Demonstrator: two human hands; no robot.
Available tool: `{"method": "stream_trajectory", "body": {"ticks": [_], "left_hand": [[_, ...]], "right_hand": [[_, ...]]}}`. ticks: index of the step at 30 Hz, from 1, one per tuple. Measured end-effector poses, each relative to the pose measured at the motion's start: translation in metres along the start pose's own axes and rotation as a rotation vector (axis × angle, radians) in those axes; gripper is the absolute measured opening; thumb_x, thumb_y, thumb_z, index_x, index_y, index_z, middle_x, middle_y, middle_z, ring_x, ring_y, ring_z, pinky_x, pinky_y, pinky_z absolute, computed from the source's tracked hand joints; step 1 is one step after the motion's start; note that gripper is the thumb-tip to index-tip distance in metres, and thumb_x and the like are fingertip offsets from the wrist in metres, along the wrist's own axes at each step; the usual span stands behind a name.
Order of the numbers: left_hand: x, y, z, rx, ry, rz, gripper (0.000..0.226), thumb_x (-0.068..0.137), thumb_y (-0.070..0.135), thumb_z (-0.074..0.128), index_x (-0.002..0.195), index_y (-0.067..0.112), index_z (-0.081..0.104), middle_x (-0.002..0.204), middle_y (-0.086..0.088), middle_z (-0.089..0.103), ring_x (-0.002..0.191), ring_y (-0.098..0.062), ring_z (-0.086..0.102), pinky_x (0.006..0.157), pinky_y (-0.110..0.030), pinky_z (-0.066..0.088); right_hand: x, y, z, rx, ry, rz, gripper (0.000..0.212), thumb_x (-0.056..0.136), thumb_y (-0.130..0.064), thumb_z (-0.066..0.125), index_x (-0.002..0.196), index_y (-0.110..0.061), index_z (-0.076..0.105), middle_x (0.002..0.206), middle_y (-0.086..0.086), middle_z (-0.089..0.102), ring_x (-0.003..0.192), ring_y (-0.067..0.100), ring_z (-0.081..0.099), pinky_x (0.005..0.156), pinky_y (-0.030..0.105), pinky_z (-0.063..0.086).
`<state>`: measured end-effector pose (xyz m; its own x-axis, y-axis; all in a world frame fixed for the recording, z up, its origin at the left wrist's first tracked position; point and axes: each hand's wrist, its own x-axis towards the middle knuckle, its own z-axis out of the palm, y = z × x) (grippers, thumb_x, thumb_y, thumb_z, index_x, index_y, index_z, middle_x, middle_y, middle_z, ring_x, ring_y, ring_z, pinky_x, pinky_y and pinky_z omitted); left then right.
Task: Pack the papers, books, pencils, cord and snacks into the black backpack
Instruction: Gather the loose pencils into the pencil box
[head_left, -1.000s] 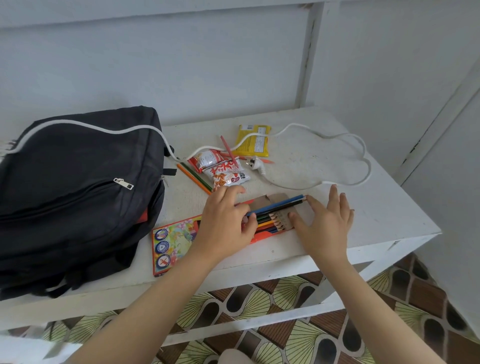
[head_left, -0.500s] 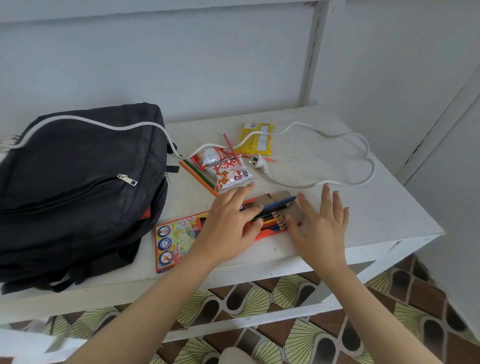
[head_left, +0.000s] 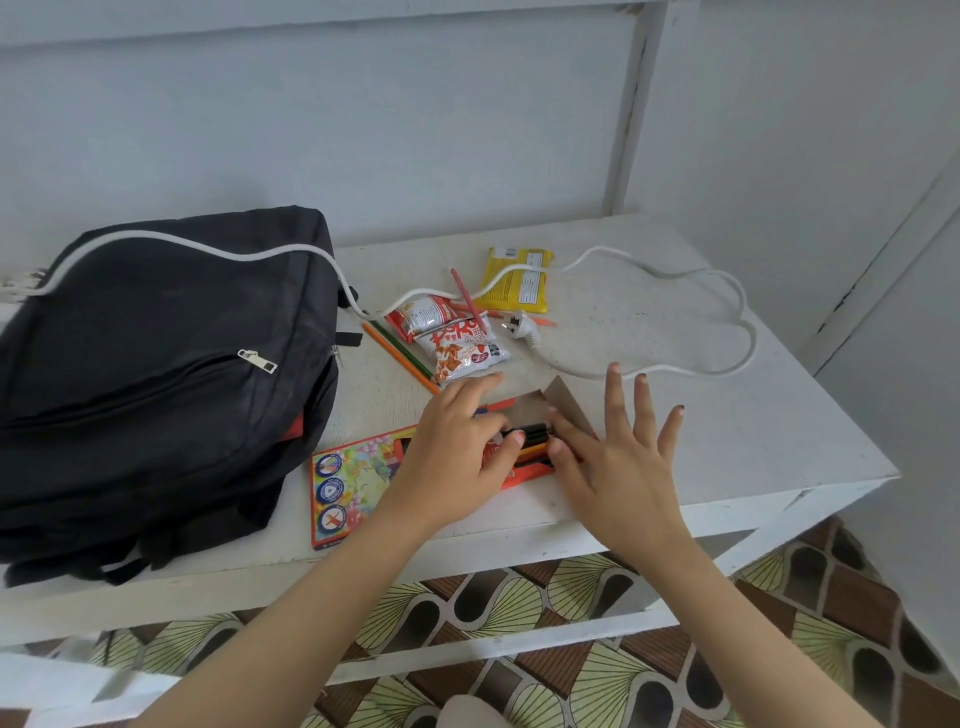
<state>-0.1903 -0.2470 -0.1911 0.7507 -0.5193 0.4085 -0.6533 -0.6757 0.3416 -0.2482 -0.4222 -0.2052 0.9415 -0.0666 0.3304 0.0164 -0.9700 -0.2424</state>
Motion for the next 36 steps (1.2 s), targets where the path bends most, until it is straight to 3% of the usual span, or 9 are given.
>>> {"method": "stream_trajectory", "body": {"ticks": [4, 7, 17, 21, 24, 26, 28, 31, 36], "left_hand": [[0.011, -0.002, -0.013, -0.306, 0.112, -0.278, 0.018, 0.09, 0.02, 0.055, 0.103, 0.021, 0.067, 0.115, 0.011, 0.054, 0.114, -0.005, 0.043, 0.097, -0.02, 0.031], [0.024, -0.025, -0.032, -0.197, 0.068, -0.349, 0.022, 0.087, 0.008, 0.057, 0.099, 0.021, 0.069, 0.107, 0.008, 0.06, 0.105, -0.01, 0.051, 0.091, -0.026, 0.04], [0.039, -0.082, -0.051, 0.184, -0.186, -0.133, 0.024, 0.079, 0.006, 0.062, 0.094, 0.022, 0.072, 0.098, 0.005, 0.07, 0.096, -0.022, 0.057, 0.086, -0.04, 0.044], [0.047, -0.085, -0.046, 0.203, -0.163, -0.055, 0.011, 0.078, 0.012, 0.068, 0.086, 0.02, 0.07, 0.09, 0.005, 0.068, 0.089, -0.02, 0.057, 0.083, -0.038, 0.043], [0.049, -0.088, -0.044, 0.222, -0.181, -0.045, 0.012, 0.08, 0.016, 0.069, 0.091, 0.02, 0.07, 0.093, 0.003, 0.066, 0.094, -0.022, 0.055, 0.082, -0.038, 0.04], [0.05, -0.091, -0.044, 0.235, -0.197, -0.022, 0.016, 0.081, 0.017, 0.069, 0.096, 0.021, 0.071, 0.096, -0.001, 0.065, 0.096, -0.023, 0.054, 0.081, -0.038, 0.038], [0.049, -0.092, -0.045, 0.24, -0.199, 0.009, 0.013, 0.081, 0.016, 0.069, 0.092, 0.021, 0.071, 0.093, -0.002, 0.063, 0.093, -0.024, 0.053, 0.077, -0.036, 0.036], [0.05, -0.094, -0.047, 0.211, -0.132, 0.022, 0.008, 0.082, 0.014, 0.068, 0.09, 0.016, 0.069, 0.09, -0.002, 0.062, 0.09, -0.023, 0.053, 0.076, -0.035, 0.039], [0.053, -0.072, -0.056, -0.096, 0.292, -0.072, 0.013, 0.089, 0.01, 0.06, 0.101, 0.006, 0.065, 0.094, -0.001, 0.065, 0.086, -0.011, 0.056, 0.076, -0.02, 0.045]], "right_hand": [[0.026, -0.005, -0.009, 0.171, 0.061, 0.023, 0.041, 0.09, -0.048, 0.034, 0.11, -0.034, 0.068, 0.152, 0.023, 0.023, 0.141, 0.046, 0.013, 0.108, 0.064, 0.002], [0.059, -0.011, -0.014, 0.181, 0.099, 0.011, 0.027, 0.087, -0.039, 0.05, 0.098, -0.03, 0.073, 0.151, 0.022, 0.026, 0.141, 0.044, 0.014, 0.11, 0.062, 0.001], [0.157, -0.048, 0.003, -0.119, -0.164, 0.059, 0.046, 0.086, -0.058, 0.047, 0.094, -0.021, 0.073, 0.156, 0.016, 0.016, 0.143, 0.038, 0.004, 0.111, 0.059, -0.003], [0.163, -0.049, 0.008, -0.109, -0.186, 0.086, 0.026, 0.09, -0.035, 0.052, 0.094, -0.017, 0.07, 0.156, 0.014, 0.016, 0.144, 0.035, 0.005, 0.113, 0.058, -0.001], [0.16, -0.041, -0.002, 0.066, -0.041, 0.108, 0.023, 0.088, -0.028, 0.053, 0.087, -0.013, 0.07, 0.153, 0.014, 0.027, 0.141, 0.032, 0.021, 0.114, 0.054, 0.007], [0.154, -0.036, -0.011, 0.258, 0.157, 0.1, 0.02, 0.085, -0.022, 0.055, 0.077, -0.011, 0.069, 0.138, 0.016, 0.049, 0.124, 0.03, 0.048, 0.109, 0.046, 0.027], [0.146, -0.032, -0.025, 0.478, 0.314, 0.12, 0.02, 0.083, -0.02, 0.052, 0.072, -0.008, 0.064, 0.101, 0.014, 0.069, 0.087, 0.028, 0.065, 0.084, 0.039, 0.048], [0.134, -0.026, -0.048, 0.664, 0.405, 0.193, 0.02, 0.086, -0.021, 0.051, 0.077, -0.01, 0.065, 0.069, 0.008, 0.067, 0.055, 0.023, 0.057, 0.057, 0.03, 0.045], [0.112, -0.01, -0.071, 0.796, 0.523, 0.244, 0.017, 0.087, -0.021, 0.053, 0.084, -0.019, 0.069, 0.078, -0.014, 0.067, 0.068, 0.01, 0.066, 0.064, 0.025, 0.051]]}}
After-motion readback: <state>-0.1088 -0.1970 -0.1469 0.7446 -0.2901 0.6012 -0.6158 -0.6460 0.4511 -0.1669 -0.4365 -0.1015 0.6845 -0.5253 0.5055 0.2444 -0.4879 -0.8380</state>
